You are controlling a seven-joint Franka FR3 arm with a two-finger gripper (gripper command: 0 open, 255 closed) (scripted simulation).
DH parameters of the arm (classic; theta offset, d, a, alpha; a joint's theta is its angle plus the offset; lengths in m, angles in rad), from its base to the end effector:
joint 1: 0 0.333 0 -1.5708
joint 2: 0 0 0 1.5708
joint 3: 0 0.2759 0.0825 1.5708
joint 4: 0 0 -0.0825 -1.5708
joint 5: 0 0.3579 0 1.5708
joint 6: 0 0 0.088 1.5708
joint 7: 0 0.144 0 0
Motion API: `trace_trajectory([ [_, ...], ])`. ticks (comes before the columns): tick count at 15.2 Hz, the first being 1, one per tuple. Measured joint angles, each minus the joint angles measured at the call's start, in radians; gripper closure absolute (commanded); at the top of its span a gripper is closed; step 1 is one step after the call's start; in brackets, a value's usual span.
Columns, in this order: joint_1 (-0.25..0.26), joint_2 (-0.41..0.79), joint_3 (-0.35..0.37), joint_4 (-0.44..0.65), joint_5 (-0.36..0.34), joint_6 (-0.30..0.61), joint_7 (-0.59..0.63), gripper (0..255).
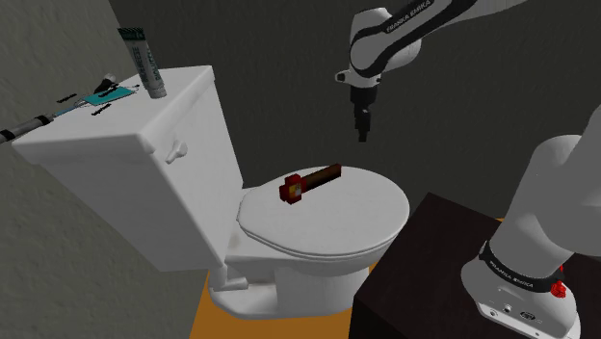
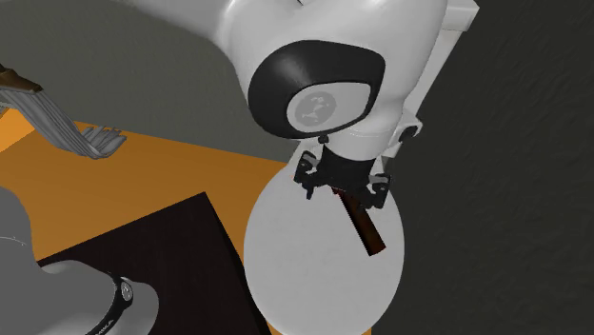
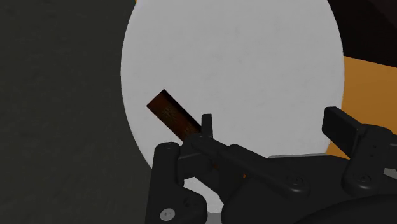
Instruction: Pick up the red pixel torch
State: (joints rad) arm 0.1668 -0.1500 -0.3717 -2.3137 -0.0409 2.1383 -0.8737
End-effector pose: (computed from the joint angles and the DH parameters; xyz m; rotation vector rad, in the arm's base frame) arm 0.4576 -0.0965 0.3355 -2.9200 -1.0595 0.0305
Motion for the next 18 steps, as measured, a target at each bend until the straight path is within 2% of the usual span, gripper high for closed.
trace_trajectory([
  [5, 0.016, 0.216, -0.016, 0.101, 0.124, 0.082, -0.251, 0],
  [10, -0.003, 0.419, 0.029, 0.225, 0.239, 0.126, -0.473, 0],
  [14, -0.034, 0.565, 0.084, 0.337, 0.296, 0.137, -0.620, 0],
  [18, -0.052, 0.704, 0.146, 0.456, 0.324, 0.141, -0.730, 0],
])
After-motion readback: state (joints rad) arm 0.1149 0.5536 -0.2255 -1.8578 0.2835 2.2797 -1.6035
